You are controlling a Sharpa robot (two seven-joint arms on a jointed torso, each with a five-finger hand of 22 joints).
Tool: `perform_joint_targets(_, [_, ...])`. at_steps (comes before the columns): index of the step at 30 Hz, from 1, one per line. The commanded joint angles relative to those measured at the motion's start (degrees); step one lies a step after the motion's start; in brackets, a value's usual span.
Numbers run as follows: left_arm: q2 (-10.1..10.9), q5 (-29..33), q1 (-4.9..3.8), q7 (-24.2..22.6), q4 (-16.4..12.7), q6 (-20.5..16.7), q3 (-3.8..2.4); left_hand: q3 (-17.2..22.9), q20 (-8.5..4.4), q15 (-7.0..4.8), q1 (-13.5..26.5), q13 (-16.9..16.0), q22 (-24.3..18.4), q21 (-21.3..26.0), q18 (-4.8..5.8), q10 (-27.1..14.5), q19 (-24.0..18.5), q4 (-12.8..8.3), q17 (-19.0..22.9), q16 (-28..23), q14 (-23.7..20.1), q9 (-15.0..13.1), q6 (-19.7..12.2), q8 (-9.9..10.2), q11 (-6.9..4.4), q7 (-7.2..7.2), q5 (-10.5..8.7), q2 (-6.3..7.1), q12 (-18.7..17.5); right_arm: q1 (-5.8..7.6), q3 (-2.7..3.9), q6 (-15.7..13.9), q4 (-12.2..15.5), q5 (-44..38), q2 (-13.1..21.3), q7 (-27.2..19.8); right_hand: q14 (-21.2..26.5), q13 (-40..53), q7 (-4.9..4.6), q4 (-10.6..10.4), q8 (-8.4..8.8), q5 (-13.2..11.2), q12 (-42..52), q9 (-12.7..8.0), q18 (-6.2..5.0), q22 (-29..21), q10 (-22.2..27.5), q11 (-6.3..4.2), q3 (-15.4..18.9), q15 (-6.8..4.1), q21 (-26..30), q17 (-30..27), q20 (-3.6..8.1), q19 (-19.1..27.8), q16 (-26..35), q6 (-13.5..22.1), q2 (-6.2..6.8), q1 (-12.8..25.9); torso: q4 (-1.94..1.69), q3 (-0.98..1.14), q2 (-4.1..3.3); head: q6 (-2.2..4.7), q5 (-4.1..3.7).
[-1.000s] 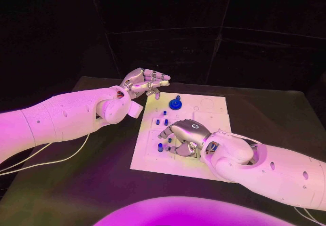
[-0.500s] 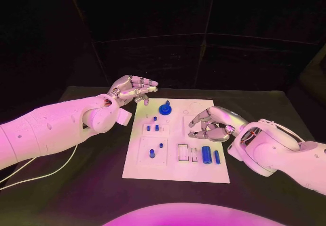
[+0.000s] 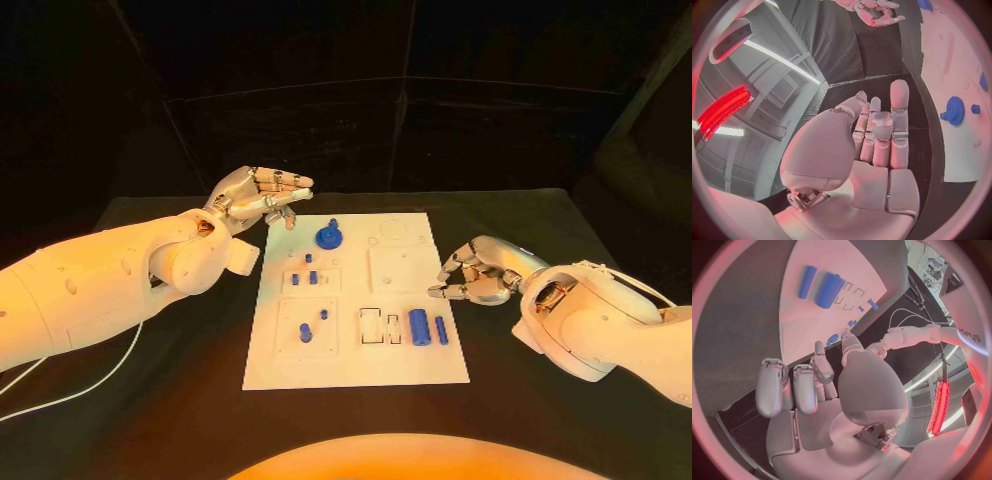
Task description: Assemble the parts on the task board
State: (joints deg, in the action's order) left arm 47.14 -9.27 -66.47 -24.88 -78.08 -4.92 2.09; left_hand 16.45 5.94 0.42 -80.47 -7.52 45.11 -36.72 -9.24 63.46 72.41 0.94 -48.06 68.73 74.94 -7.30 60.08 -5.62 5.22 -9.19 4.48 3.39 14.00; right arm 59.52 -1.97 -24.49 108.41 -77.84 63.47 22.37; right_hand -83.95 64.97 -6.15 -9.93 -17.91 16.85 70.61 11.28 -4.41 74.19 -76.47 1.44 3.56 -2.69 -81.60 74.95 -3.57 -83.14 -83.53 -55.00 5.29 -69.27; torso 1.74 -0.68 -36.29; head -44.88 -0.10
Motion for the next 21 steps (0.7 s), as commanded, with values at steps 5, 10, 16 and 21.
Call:
perform_joint_targets(5, [0.02,0.24,-0.09,-0.25,-0.2,0.55,-0.04,-0.04,0.17,0.06,-0.43,-0.08,-0.07,0.17,-0.76,-0.26,-0.12,-0.32,0.09,-0.23,-0.29,0.04,-0.22,-0.32,-0.06,0.07,0.3,-0.22,0.27,-1.43,-0.37,1.08,0.63,-6.35,-1.14,5.88,-3.66,0.72,-0.05,-1.23,-0.88,-0.33,0.29,0.63,1.22,0.27,0.28,0.12,1.71,0.05,-0.24,1.66,0.02,-0.55,-0.26,0.73,-0.35,0.15,0.27,0.01,0.09,-0.23,-0.03])
perform_joint_targets(10, [0.14,0.24,-0.09,-0.26,-0.24,0.53,-0.03,-0.08,0.18,0.06,-0.37,-0.09,-0.15,0.27,-0.78,-0.27,-0.16,-0.29,0.13,-0.24,-0.32,0.03,-0.21,-0.34,-0.06,0.07,0.29,-0.23,0.3,-2.05,-0.48,1.86,0.36,-7.14,-2.47,6.36,-3.76,1.69,0.0,-2.08,-1.42,-0.52,0.78,1.01,1.3,0.7,-0.14,0.09,2.54,0.05,-0.47,2.23,0.01,-0.69,-0.53,0.91,-0.47,0.0,0.23,-0.01,0.07,-0.41,-0.14])
perform_joint_targets(16, [0.25,0.24,-0.09,-0.26,-0.28,0.55,-0.03,-0.12,0.19,0.07,-0.3,-0.11,-0.25,0.41,-0.79,-0.27,-0.22,-0.25,0.17,-0.25,-0.35,0.03,-0.19,-0.36,-0.05,0.08,0.29,-0.24,0.34,-2.6,-0.53,4.03,-0.07,-7.66,-3.46,7.25,-3.82,2.19,0.04,-3.21,-2.01,-0.65,0.85,1.43,1.37,1.09,-0.25,0.07,3.46,0.04,-0.68,2.64,0.01,-0.82,-0.74,1.15,-0.66,-0.05,0.24,-0.01,0.08,-0.56,0.04])
perform_joint_targets(21, [0.3,0.24,-0.09,-0.25,-0.26,0.59,-0.03,-0.12,0.19,0.07,-0.3,-0.11,-0.25,0.41,-0.79,-0.27,-0.22,-0.25,0.17,-0.25,-0.35,0.03,-0.19,-0.36,-0.05,0.08,0.29,-0.24,0.34,-2.96,-0.56,5.9,-0.42,-8.07,-4.09,8.26,-3.85,2.54,0.1,-4.34,-2.6,-0.86,0.81,1.82,1.41,1.34,-0.29,0.03,4.23,0.01,-0.82,2.84,0.02,-0.88,-0.84,1.27,-0.79,-0.08,0.35,-0.02,0.08,-0.69,0.05])
